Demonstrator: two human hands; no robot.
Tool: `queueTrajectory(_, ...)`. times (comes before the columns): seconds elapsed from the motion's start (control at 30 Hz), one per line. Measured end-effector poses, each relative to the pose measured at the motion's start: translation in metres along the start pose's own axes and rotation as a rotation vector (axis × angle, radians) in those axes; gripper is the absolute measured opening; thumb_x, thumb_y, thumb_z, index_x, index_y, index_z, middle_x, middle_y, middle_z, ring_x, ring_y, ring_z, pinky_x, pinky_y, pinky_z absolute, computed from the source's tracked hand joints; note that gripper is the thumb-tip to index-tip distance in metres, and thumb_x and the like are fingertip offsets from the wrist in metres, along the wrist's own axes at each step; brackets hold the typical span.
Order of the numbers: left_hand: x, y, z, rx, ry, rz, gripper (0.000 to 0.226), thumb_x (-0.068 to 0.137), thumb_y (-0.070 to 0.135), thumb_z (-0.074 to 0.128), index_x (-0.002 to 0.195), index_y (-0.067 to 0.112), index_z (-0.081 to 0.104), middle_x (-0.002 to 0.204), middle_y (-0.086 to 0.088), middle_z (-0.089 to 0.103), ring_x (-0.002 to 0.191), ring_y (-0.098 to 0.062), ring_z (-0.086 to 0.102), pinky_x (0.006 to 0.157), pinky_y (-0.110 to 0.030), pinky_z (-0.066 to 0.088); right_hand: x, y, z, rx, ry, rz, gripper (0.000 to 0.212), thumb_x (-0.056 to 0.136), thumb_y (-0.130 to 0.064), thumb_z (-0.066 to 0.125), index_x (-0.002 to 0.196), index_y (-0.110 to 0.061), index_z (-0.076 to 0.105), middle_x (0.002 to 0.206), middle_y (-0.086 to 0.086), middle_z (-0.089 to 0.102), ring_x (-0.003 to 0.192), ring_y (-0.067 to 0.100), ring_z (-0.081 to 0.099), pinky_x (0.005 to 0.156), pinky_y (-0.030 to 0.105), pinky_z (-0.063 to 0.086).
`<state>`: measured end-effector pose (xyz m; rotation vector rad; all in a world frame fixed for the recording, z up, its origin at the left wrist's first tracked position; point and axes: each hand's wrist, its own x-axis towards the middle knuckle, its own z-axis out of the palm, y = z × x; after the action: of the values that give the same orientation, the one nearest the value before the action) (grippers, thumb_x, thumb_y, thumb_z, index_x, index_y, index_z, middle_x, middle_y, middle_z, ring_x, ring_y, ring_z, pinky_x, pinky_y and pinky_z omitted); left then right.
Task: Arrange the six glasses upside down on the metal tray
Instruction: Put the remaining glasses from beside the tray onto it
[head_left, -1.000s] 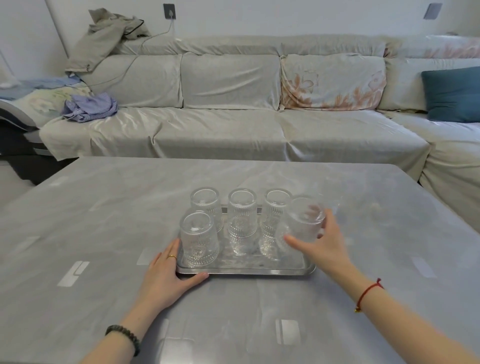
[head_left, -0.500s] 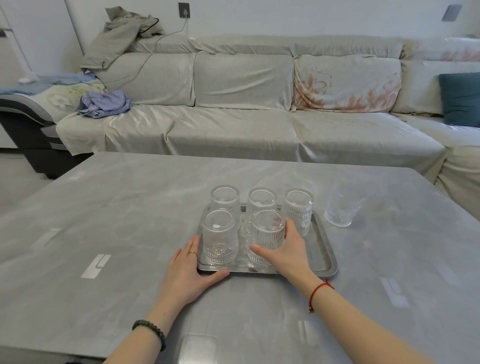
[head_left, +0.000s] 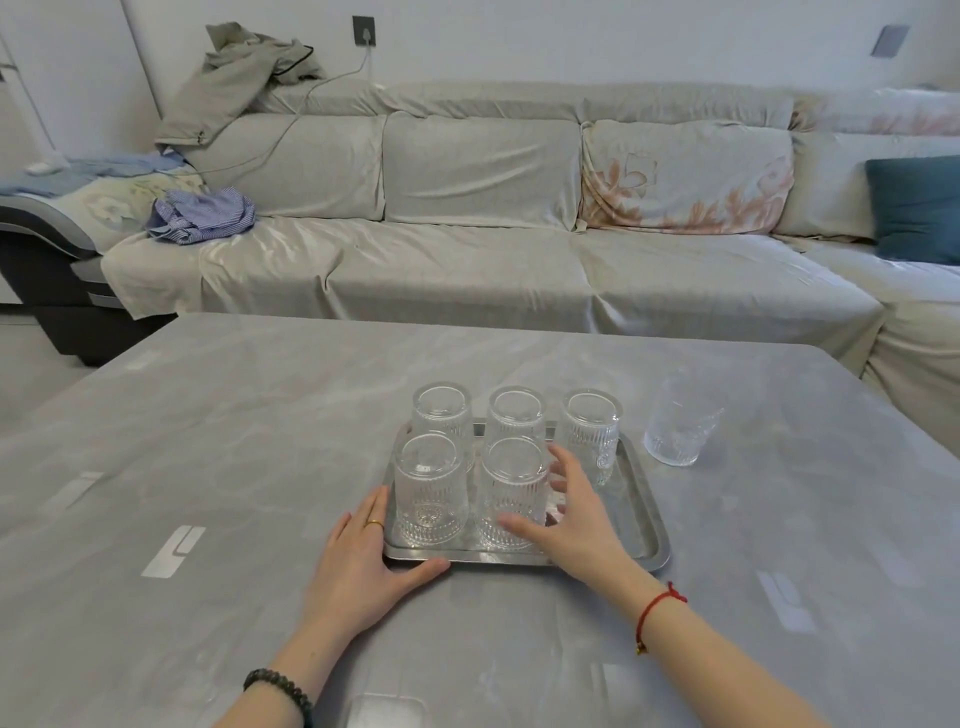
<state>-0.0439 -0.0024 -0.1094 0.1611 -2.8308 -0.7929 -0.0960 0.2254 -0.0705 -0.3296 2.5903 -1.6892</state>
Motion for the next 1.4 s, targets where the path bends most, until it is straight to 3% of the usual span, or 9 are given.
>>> queueTrajectory(0.17, 0.0, 0.001, -0.001, -0.001, -0.02, -0.02, 0.121, 0.048, 0.089, 0.045, 0.144, 0.022, 0.014, 0.152, 0.008, 0.027, 0.137, -0.011, 0.028, 0.116, -0.035, 0.02, 0.007, 0.014, -0.06, 0.137, 0.342, -0.11, 0.043, 0.069, -0.028, 0.075, 0.099, -0.041, 0.047, 0.1, -0.006, 0.056, 0.087, 0.016, 0.057, 0.071, 0.024, 0.051)
queueTrajectory(0.27, -0.003, 0.007, -0.002, -0.035, -0.011, -0.024, 0.114, 0.056, 0.074, 0.061, 0.144, 0.018, 0.016, 0.153, 0.004, 0.027, 0.138, -0.014, 0.027, 0.117, -0.036, 0.019, 0.017, 0.031, -0.096, 0.108, 0.515, -0.034, 0.047, 0.072, -0.027, 0.074, 0.108, -0.031, 0.044, 0.099, -0.004, 0.052, 0.086, 0.019, 0.054, 0.074, 0.031, 0.05)
queueTrajectory(0.4, -0.021, 0.008, -0.002, -0.32, 0.249, -0.166, 0.095, 0.065, 0.034, 0.079, 0.142, 0.022, 0.024, 0.15, 0.003, 0.031, 0.138, -0.017, 0.028, 0.111, -0.034, 0.024, 0.034, 0.053, -0.127, 0.007, 0.586, 0.103, 0.073, 0.069, -0.029, 0.076, 0.127, -0.024, 0.032, 0.123, 0.007, 0.043, 0.099, 0.022, 0.049, 0.086, 0.038, 0.046)
queueTrajectory(0.53, -0.028, 0.009, 0.002, -0.315, 0.216, -0.144, 0.09, 0.068, 0.024, 0.078, 0.141, 0.026, 0.026, 0.145, 0.011, 0.032, 0.137, -0.016, 0.029, 0.11, -0.034, 0.026, 0.06, 0.068, -0.14, -0.008, 0.534, 0.184, 0.091, 0.067, -0.024, 0.079, 0.136, -0.02, 0.021, 0.14, 0.012, 0.033, 0.124, 0.028, 0.04, 0.105, 0.047, 0.037)
queueTrajectory(0.63, -0.022, 0.014, 0.002, -0.253, 0.114, -0.164, 0.095, 0.068, 0.033, 0.077, 0.143, 0.016, 0.022, 0.15, -0.003, 0.031, 0.137, -0.019, 0.029, 0.114, -0.039, 0.025, 0.082, 0.072, -0.142, 0.043, 0.48, 0.194, 0.096, 0.064, -0.019, 0.081, 0.138, -0.015, 0.018, 0.144, 0.012, 0.031, 0.131, 0.028, 0.034, 0.111, 0.043, 0.03)
queueTrajectory(0.73, -0.022, 0.018, 0.003, -0.145, 0.079, -0.151, 0.097, 0.067, 0.048, 0.072, 0.143, 0.015, 0.021, 0.15, 0.0, 0.032, 0.137, -0.015, 0.029, 0.116, -0.039, 0.021, 0.095, 0.075, -0.138, 0.076, 0.483, 0.203, 0.095, 0.063, -0.015, 0.081, 0.136, -0.011, 0.021, 0.146, 0.01, 0.029, 0.134, 0.026, 0.03, 0.109, 0.036, 0.026)
queueTrajectory(1.13, -0.021, 0.014, 0.005, -0.025, 0.105, -0.114, 0.104, 0.067, 0.068, 0.057, 0.145, 0.016, 0.012, 0.153, 0.004, 0.026, 0.139, -0.009, 0.024, 0.118, -0.032, 0.01, 0.062, 0.049, -0.161, -0.089, 0.381, 0.211, 0.08, 0.057, -0.028, 0.084, 0.122, -0.009, 0.041, 0.126, 0.012, 0.052, 0.114, 0.03, 0.051, 0.099, 0.047, 0.043)
queueTrajectory(1.3, -0.021, 0.013, 0.007, -0.009, 0.105, -0.116, 0.103, 0.068, 0.068, 0.055, 0.145, 0.016, 0.012, 0.152, 0.003, 0.029, 0.138, -0.009, 0.028, 0.118, -0.034, 0.011, 0.026, 0.014, -0.18, -0.26, 0.171, 0.097, 0.061, 0.054, -0.037, 0.084, 0.106, -0.019, 0.057, 0.09, -0.006, 0.062, 0.08, 0.012, 0.058, 0.067, 0.026, 0.043)
queueTrajectory(1.4, -0.021, 0.013, 0.007, -0.011, 0.102, -0.111, 0.101, 0.068, 0.069, 0.054, 0.144, 0.016, 0.014, 0.15, 0.004, 0.033, 0.137, -0.01, 0.031, 0.118, -0.036, 0.013, 0.01, -0.007, -0.182, -0.404, 0.048, 0.039, 0.068, 0.053, -0.039, 0.084, 0.113, -0.021, 0.056, 0.1, -0.01, 0.06, 0.09, 0.01, 0.056, 0.078, 0.025, 0.043)
